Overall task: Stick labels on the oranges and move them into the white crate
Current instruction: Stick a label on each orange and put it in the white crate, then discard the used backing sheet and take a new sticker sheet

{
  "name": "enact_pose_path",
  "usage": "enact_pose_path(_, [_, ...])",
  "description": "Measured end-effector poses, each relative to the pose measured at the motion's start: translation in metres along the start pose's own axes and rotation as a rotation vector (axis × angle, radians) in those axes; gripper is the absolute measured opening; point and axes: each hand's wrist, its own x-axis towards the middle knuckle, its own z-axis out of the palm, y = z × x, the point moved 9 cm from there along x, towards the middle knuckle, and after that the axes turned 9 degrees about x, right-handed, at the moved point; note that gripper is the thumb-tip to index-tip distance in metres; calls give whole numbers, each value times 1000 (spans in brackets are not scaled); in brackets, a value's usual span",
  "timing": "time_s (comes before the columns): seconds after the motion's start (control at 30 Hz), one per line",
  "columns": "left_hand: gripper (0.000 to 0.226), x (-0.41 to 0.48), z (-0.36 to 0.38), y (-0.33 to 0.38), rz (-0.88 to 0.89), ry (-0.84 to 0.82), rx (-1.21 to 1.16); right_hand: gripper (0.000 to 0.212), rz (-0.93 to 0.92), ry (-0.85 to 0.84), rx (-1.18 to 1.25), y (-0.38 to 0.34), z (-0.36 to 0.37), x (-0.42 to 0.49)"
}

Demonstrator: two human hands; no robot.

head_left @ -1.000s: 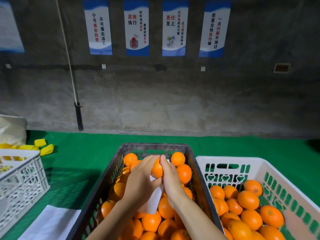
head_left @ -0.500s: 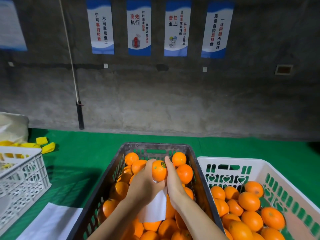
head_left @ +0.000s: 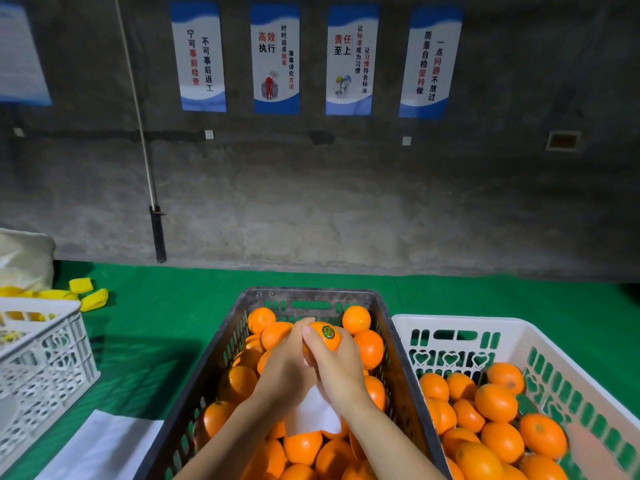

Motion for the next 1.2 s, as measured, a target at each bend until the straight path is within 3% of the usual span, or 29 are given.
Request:
enact_pose_path(0.07, [52,2,5,-1,30,-16,14,61,-69,126,-31,-14,-15,-4])
enact_pose_path(0.23, [60,-1,-5,-2,-32,-24,115,38,-156,222,250,-49,-47,-3])
enact_pose_path(0.33, [65,-6,-7,-8,-81,-2,125,39,-218,245,189,-66,-89,1])
enact_pose_path(0.47, [27,-7,7,-4,-22,-29,137,54,-226,337,-154,-64,-177,17])
enact_pose_path(0.57, [10,-6,14,0,-46,-48,115,62,-127,371,-586,-11,-225,18])
enact_pose_path(0.67, [24,-5,19,-3,-113,-30,-58,47,-78,243,-1021,66,-234,8])
enact_pose_path(0.73, [34,-4,19,-7,-145,-47,-166,37,105,122,-1135,106,-231,8])
enact_pose_path(0.8, [31,-3,17,-10,-155,-76,-239,39,218,133,-1089,116,-230,9])
enact_pose_path(0.9, [14,-3,15,-7,-170,-129,-396,35,-30,297,-929,67,-223,11])
enact_pose_path(1.0, [11,-7,16,-3,-230,-164,-511,28,-201,293,-469,16,-207,-5])
enact_pose_path(1.1, [32,-10,26,21,-280,-335,-866,21,-202,82,-280,-28,-164,-18])
enact_pose_path(1.2, [43,-16,24,56,-238,-446,-991,41,16,-273,-8,-49,-111,-31])
